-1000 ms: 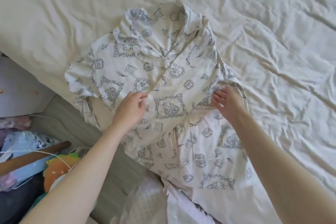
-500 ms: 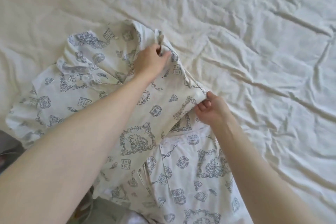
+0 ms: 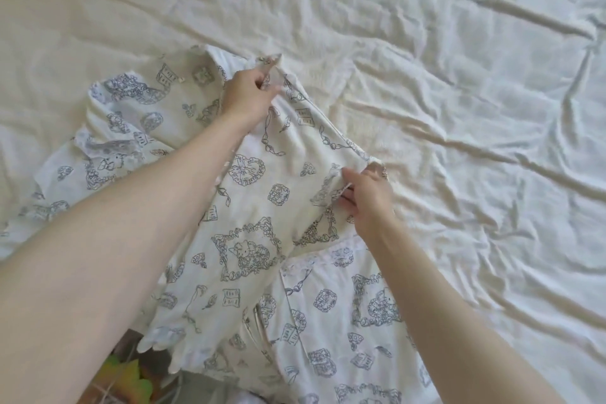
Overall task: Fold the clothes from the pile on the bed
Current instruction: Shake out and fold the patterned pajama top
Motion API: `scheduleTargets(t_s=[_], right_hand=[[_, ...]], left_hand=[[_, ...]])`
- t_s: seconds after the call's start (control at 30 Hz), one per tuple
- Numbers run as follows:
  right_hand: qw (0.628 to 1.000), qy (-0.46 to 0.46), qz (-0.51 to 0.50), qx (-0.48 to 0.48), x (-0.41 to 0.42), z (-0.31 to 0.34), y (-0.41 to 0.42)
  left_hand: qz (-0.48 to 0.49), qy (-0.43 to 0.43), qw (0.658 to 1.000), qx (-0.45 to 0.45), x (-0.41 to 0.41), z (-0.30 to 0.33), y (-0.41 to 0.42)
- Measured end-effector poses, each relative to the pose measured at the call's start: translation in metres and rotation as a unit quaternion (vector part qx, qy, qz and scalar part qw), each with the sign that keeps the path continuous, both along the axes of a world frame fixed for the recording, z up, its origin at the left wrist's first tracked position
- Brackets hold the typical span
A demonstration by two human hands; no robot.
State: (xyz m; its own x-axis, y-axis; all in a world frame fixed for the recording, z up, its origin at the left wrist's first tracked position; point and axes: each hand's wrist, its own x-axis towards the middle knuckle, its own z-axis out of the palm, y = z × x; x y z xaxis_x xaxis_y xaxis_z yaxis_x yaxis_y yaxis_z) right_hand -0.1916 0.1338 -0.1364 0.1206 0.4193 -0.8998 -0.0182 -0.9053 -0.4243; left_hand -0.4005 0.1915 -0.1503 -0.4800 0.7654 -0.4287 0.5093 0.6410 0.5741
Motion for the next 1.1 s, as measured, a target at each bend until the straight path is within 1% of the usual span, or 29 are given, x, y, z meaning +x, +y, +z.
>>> scheduleTargets(t_s=[0.07, 0.13, 0.2, 0.3, 0.4, 0.47, 0.53, 0.6, 0.7, 0.77, 0.83, 0.9, 1.03, 1.1], right_hand=[[0.999, -0.030, 0.013, 0.041, 0.000, 0.000, 0.006], [0.997, -0.030, 0.019, 0.066, -0.003, 0.000, 0.006], [0.998, -0.022, 0.032, 0.053, -0.008, 0.003, -0.003], [0.997, -0.022, 0.064, 0.032, -0.012, 0.008, -0.028], [0.996, -0.006, 0.083, 0.030, -0.014, 0.011, -0.060], [0.996, -0.003, 0.080, 0.033, -0.016, 0.016, -0.084], [0.996, -0.005, 0.086, 0.029, -0.018, 0.020, -0.109], [0.994, -0.013, 0.105, 0.013, -0.021, 0.023, -0.133], [0.991, -0.017, 0.128, -0.041, -0.031, 0.027, -0.164], [0.989, -0.004, 0.130, -0.068, -0.039, 0.027, -0.179], [0.988, -0.001, 0.135, -0.075, -0.047, 0.029, -0.188], [0.987, -0.007, 0.145, -0.065, -0.055, 0.032, -0.194], [0.986, -0.020, 0.164, -0.015, -0.066, 0.035, -0.204], [0.984, -0.025, 0.174, 0.011, -0.071, 0.034, -0.211]], left_hand=[[0.019, -0.017, 0.999, 0.023, -0.005, 0.003, -0.001], [0.040, -0.047, 0.997, 0.047, -0.006, 0.010, -0.005], [0.041, -0.054, 0.996, 0.059, -0.003, 0.019, -0.019], [0.018, -0.021, 0.997, 0.076, 0.005, 0.026, -0.066], [0.014, 0.013, 0.998, 0.066, 0.005, 0.028, -0.136], [0.033, 0.039, 0.997, 0.050, 0.000, 0.031, -0.188], [0.055, 0.040, 0.997, 0.020, -0.002, 0.034, -0.237], [0.056, 0.029, 0.998, -0.021, -0.002, 0.034, -0.277], [0.030, 0.040, 0.998, -0.047, -0.003, 0.033, -0.312], [0.022, 0.052, 0.998, -0.040, -0.005, 0.032, -0.319], [0.024, 0.059, 0.997, -0.036, -0.009, 0.032, -0.318], [0.046, 0.031, 0.998, -0.030, -0.017, 0.033, -0.315], [0.136, -0.076, 0.988, -0.003, -0.042, 0.033, -0.312], [0.141, -0.093, 0.986, -0.008, -0.050, 0.031, -0.314]])
